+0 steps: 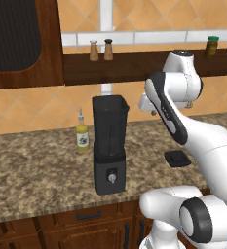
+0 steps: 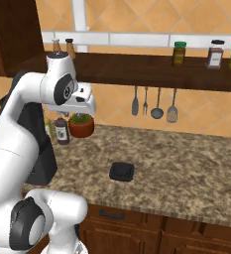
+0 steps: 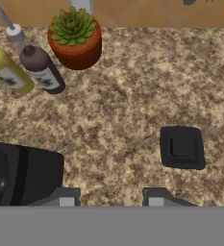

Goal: Close the lid blender by securely placing the lid on top.

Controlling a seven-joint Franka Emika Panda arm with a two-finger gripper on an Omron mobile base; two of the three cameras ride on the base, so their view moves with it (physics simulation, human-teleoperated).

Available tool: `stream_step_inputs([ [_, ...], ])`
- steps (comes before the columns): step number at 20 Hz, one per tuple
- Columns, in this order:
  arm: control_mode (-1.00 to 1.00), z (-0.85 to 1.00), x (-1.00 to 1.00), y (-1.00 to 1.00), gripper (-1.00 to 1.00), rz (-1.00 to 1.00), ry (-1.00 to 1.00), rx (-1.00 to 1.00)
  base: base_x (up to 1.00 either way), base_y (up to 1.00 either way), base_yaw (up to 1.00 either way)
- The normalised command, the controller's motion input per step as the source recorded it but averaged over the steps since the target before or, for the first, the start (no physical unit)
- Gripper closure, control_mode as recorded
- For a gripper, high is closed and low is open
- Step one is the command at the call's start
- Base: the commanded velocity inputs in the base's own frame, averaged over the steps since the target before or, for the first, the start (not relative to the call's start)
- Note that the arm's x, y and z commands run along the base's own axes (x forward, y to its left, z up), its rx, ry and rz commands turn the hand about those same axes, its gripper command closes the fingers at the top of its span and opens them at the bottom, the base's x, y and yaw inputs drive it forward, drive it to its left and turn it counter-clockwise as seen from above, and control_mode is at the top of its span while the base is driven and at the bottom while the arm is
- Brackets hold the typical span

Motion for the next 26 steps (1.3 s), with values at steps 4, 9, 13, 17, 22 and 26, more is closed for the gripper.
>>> stream_step_inputs([
  [4,-1.0,-0.21,-0.01,-0.71,-1.0,-0.04,0.0,0.04,0.0,0.0,0.0],
  [9,-1.0,-0.47,-0.01,-0.96,-1.0,-0.1,0.17,0.03,0.0,0.0,0.0],
  [13,-1.0,-0.65,0.0,-0.61,-1.0,-0.08,0.25,-0.07,0.0,0.0,0.0],
  [17,-1.0,-0.66,0.0,-0.11,-1.0,0.0,0.24,-0.09,0.0,0.0,0.0],
  [22,-1.0,-0.73,0.04,-0.11,-1.0,0.0,0.12,-0.07,0.0,0.0,0.0],
  [26,-1.0,-0.68,0.03,-0.06,-1.0,0.0,0.02,0.0,0.0,0.0,0.0],
])
